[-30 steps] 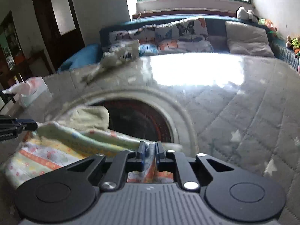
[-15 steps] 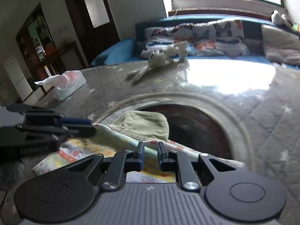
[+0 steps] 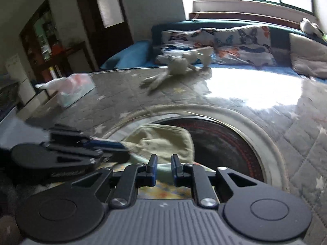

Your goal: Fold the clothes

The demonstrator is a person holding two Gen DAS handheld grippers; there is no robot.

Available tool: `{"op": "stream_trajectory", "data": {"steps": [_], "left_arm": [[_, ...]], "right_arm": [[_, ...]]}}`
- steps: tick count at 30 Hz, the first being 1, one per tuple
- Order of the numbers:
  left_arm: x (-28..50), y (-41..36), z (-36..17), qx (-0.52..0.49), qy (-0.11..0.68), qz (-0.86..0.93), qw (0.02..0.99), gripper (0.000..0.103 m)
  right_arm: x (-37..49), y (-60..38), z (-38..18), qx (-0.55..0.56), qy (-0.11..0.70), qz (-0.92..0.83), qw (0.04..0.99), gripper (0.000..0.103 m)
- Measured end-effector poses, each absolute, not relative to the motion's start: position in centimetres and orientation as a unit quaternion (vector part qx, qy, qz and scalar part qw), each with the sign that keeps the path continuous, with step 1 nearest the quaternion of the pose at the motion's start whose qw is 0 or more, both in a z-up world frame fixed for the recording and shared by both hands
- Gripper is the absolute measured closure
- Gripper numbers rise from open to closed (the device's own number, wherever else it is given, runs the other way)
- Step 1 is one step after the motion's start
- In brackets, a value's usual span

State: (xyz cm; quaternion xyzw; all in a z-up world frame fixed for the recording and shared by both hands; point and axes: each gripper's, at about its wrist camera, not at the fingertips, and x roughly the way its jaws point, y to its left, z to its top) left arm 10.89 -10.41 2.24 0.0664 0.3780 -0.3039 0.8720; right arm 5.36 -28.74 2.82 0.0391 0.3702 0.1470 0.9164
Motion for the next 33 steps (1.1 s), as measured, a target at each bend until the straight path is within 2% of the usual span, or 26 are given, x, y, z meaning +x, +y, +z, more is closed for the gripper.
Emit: {"op": "stream_trajectory", "data": {"steps": [8,20,27,33], "left_arm": [[11.6,-9.9,2.2,0.037,0.395,-0.306,0.865,0.087],[10.7,-9.7,2.5,0.038,0.388,-0.292,0.873,0.085],[6.5,-8.2,3.8,0.071,0.351,-0.292,0.887,0.082],[2.4,-6.5,3.1,0.084,0.345,-0.298,0.886,0.082]], "right_arm": [[4.8,-26.1,2.2,0.006,0.394,0.198,0.898,0.089],[-1.9,-21.9,2.4,-0.075,0.392,0.271,0.876,0.086],[-3.6,-24.4,4.7,-0.029,0.366,0.244,0.898,0.086],[-4.3,-27.6,3.9,-0.001,0.38,0.186,0.906,0.086]]}}
